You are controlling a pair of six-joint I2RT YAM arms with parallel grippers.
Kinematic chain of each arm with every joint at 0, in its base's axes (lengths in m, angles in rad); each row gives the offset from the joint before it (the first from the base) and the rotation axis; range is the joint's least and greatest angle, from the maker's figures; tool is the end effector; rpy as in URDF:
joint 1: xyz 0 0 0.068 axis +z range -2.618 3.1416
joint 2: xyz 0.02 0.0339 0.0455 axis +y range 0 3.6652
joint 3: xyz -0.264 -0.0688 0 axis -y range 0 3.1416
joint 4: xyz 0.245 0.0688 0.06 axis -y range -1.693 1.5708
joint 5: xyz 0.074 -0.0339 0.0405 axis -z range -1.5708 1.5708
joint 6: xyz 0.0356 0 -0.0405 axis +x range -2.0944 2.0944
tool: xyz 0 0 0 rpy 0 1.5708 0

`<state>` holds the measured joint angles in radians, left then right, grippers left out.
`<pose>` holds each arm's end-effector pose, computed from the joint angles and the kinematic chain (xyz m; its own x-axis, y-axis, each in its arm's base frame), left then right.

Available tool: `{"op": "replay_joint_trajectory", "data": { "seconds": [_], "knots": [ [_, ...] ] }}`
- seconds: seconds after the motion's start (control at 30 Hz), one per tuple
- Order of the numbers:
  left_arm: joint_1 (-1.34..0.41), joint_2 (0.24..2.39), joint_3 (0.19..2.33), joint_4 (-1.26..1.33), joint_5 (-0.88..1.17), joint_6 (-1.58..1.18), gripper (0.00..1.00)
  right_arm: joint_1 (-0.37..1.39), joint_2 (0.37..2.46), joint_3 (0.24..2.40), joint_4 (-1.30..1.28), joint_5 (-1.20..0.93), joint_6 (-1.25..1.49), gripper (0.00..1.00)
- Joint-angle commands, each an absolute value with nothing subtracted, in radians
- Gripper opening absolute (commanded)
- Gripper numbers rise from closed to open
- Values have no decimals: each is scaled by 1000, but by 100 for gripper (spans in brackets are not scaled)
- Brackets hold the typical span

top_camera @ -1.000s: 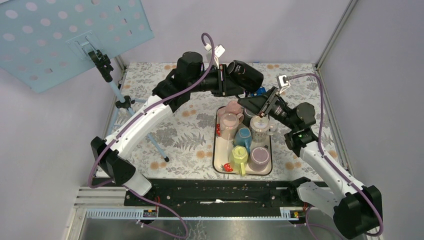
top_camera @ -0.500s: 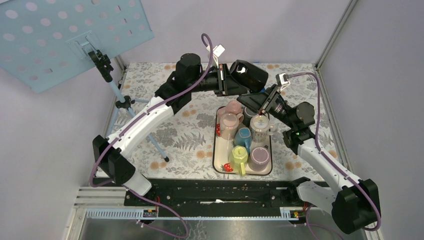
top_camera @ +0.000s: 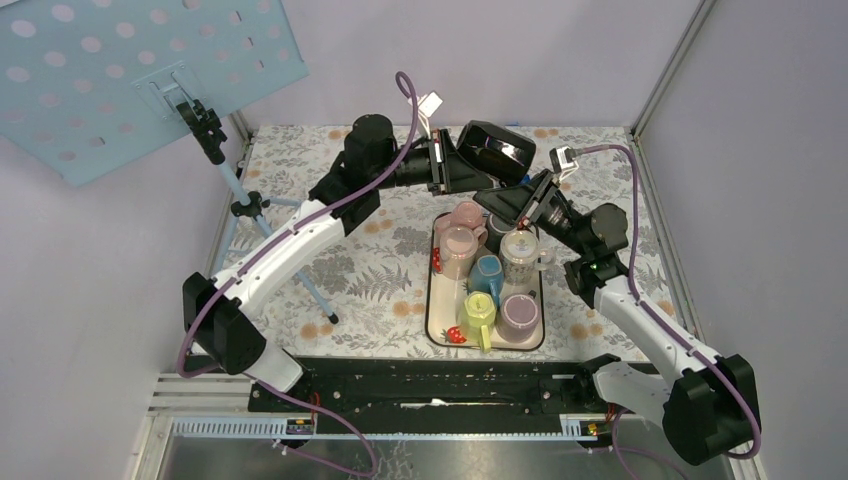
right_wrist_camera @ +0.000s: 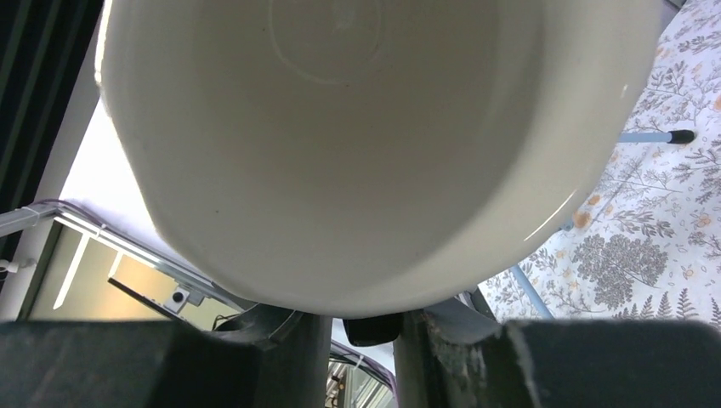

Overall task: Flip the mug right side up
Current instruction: Turn over the cup on the tray.

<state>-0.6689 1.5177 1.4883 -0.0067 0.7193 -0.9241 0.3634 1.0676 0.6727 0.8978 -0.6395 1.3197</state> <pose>0.2627 -0.2375 0.4263 -0.8016 -0.1316 -0.5832 0.5697 0.1274 -0.8119 0.2091 0.1022 0.3553 -0.6378 0.5890 -0.4963 -0.6287 -0.0258 0.7772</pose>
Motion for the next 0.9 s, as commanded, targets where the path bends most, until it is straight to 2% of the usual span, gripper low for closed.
{"op": "replay_joint_trajectory", "data": {
  "seconds": [0.0, 0.13, 0.27, 0.43, 0.53, 0.67, 0.77, 0.87],
  "knots": [
    [-673, 1458, 1478, 127, 758, -926, 0, 360, 1044, 704, 902, -612, 1270, 31],
    [-673, 1448, 1454, 126, 756, -914, 0, 360, 1027, 722, 825, -605, 1220, 21],
    [-673, 1441, 1435, 135, 752, -913, 0, 360, 1018, 748, 733, -595, 1159, 0],
    [-670, 1433, 1411, 155, 743, -913, 1, 361, 1008, 757, 677, -588, 1114, 0],
    [-664, 1433, 1394, 189, 739, -930, 9, 360, 1000, 769, 643, -586, 1083, 0],
    [-660, 1434, 1369, 257, 740, -967, 36, 360, 988, 781, 610, -584, 1050, 0],
    [-659, 1439, 1354, 306, 737, -993, 49, 360, 984, 791, 593, -587, 1037, 0],
    [-660, 1445, 1341, 336, 735, -1007, 53, 360, 980, 793, 580, -586, 1024, 0]
  ]
}}
